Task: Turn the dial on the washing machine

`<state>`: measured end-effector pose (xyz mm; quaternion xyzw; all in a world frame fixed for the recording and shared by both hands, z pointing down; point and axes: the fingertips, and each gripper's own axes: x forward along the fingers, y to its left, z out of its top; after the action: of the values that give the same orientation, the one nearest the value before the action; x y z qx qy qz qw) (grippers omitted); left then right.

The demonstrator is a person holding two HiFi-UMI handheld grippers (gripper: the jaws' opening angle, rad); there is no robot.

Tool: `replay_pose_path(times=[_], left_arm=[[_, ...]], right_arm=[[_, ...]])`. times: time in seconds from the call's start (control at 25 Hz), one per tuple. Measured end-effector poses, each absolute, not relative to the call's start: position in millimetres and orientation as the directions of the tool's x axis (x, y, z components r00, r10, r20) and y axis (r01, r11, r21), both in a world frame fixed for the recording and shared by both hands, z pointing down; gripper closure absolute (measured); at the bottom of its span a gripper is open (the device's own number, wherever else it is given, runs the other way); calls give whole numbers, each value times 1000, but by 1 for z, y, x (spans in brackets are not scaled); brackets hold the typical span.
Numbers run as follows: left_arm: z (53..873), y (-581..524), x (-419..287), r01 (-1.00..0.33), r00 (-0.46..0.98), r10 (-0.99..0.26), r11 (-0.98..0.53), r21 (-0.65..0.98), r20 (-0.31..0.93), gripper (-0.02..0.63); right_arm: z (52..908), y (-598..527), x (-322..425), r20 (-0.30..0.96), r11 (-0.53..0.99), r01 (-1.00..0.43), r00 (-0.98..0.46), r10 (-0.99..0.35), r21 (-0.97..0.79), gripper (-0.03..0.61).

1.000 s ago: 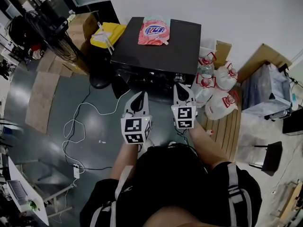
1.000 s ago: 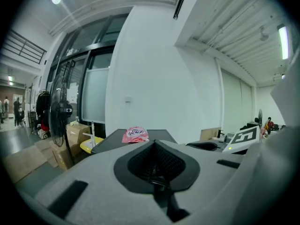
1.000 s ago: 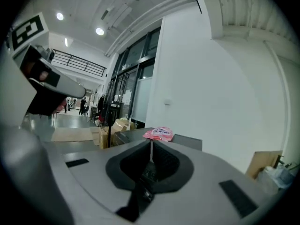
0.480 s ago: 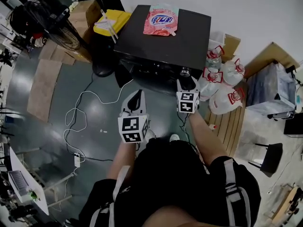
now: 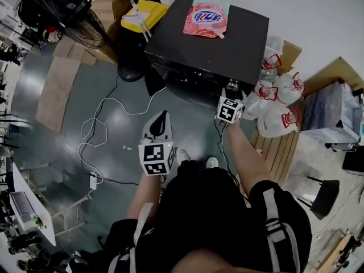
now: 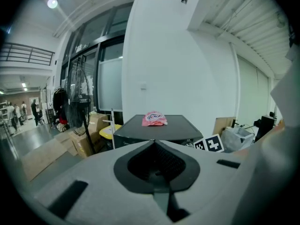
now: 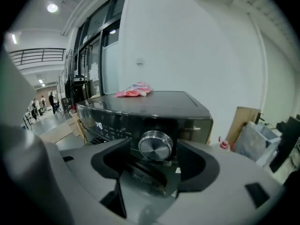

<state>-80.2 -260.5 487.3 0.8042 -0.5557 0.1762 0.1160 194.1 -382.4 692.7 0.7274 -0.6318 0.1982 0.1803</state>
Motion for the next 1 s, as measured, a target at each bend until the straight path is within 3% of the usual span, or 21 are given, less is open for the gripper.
replay_pose_path(times=[0.56, 0.76, 0.92, 1.0], left_arm=[[504, -264, -112, -955, 255, -852, -296, -20, 457, 618], [503, -269, -113, -956, 254, -856, -292, -16, 450, 618], [503, -269, -109, -955, 260, -855, -297, -12, 449, 618], [502, -268, -107, -955, 261, -855, -298, -11, 448, 618]], right_arm=[[720, -401, 202, 550, -190, -980, 189, -813, 56, 310], [724, -401, 205, 566, -257, -956, 135, -814, -142, 310], [726, -399, 209, 532, -285, -857, 14, -847, -430, 310], [726, -398, 209, 522, -278, -831, -17, -853, -482, 310]])
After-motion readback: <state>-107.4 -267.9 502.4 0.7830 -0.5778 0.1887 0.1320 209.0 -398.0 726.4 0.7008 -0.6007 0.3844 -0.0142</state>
